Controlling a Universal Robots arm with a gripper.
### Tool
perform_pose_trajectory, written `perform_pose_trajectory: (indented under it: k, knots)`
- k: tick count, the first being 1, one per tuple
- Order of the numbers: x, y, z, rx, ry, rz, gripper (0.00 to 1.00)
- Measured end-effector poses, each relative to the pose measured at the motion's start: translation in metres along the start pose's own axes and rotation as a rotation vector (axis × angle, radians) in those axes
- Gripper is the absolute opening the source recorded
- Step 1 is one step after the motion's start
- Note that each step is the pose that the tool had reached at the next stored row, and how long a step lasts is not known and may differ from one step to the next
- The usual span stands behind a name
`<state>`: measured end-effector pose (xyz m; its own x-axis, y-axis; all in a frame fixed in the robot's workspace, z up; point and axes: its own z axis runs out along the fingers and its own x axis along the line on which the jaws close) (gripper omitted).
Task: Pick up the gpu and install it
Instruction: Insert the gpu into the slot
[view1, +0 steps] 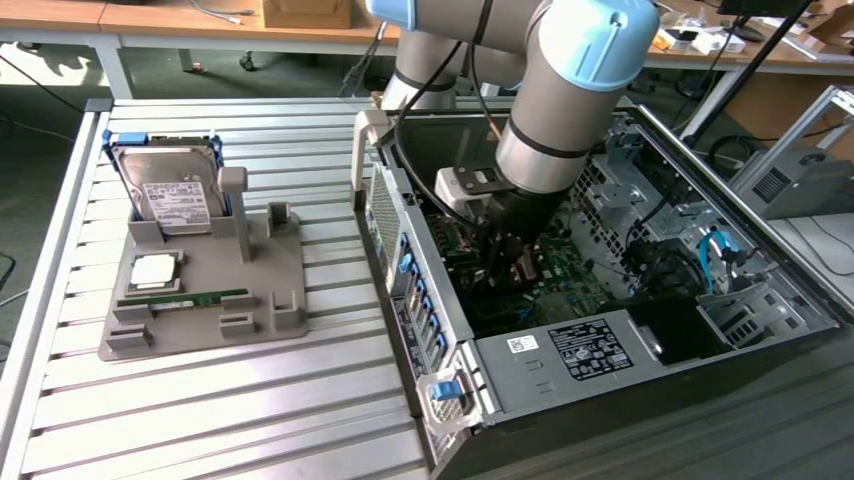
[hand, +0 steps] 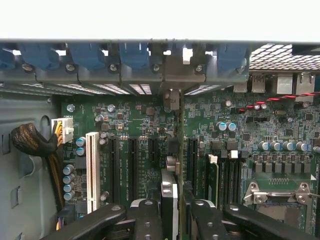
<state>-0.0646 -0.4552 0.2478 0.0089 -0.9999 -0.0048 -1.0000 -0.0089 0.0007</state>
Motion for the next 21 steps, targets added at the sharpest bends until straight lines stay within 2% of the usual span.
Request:
perform_pose_trajectory:
  k: [1,2,3,8,11,13,15,16,19,20,21]
  knots:
    - [0.0,0.0,0.0,0.0001,0.0002,0.0,0.33]
    - [0.0,0.0,0.0,0.0,-0.0002,0.0,0.33]
    - [0.0,0.0,0.0001,0.0,-0.0004,0.0,0.39]
    - [0.0,0.0,-0.0005,-0.0001,0.0004,0.0,0.39]
    - [0.0,0.0,-0.0096,0.0003,0.0002,0.0,0.39]
    - [0.0,0.0001,-0.0225,0.0011,0.0002,0.0,0.39]
    - [0.0,0.0002,-0.0298,0.0014,0.0003,0.0,0.39]
    - [-0.001,0.0002,-0.0324,0.0015,0.0003,0.0,0.38]
    - [-0.001,-0.0002,-0.0341,0.0015,0.0001,-0.001,0.18]
    - [-0.001,-0.0015,-0.0338,0.0007,0.0,-0.002,0.18]
    - [-0.001,-0.0087,-0.033,-0.006,0.0003,-0.002,0.1]
